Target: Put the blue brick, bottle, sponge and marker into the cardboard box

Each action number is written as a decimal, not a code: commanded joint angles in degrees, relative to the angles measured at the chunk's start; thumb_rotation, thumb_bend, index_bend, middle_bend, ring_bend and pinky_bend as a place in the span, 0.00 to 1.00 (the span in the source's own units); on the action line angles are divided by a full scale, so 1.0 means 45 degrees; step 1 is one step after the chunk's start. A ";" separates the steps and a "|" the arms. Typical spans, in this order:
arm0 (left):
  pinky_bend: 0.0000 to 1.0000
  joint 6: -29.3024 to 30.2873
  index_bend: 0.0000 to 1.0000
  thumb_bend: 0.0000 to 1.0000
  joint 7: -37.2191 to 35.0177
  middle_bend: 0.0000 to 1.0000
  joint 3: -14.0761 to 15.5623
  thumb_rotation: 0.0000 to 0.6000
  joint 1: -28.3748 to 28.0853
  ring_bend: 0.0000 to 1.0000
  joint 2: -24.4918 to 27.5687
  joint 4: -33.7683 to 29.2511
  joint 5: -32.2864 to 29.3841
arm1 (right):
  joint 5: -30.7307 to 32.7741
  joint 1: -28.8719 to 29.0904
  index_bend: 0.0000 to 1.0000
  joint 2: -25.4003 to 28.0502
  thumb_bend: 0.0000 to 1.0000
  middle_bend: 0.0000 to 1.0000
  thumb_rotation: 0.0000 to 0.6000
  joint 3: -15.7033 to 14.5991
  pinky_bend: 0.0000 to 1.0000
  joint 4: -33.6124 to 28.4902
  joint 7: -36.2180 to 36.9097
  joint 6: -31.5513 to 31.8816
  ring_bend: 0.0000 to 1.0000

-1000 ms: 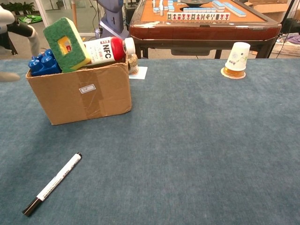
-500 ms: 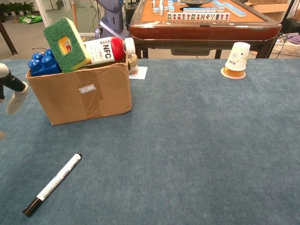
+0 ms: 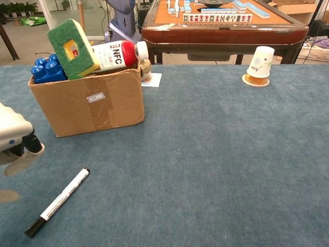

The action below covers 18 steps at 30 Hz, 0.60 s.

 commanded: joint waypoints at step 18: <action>0.92 -0.0810 0.81 0.04 -0.0186 1.00 -0.0118 1.00 0.0168 0.84 -0.1504 0.1179 -0.0639 | 0.0039 -0.0107 0.32 0.0108 0.24 0.31 1.00 0.0057 0.41 0.0054 0.0324 0.0196 0.29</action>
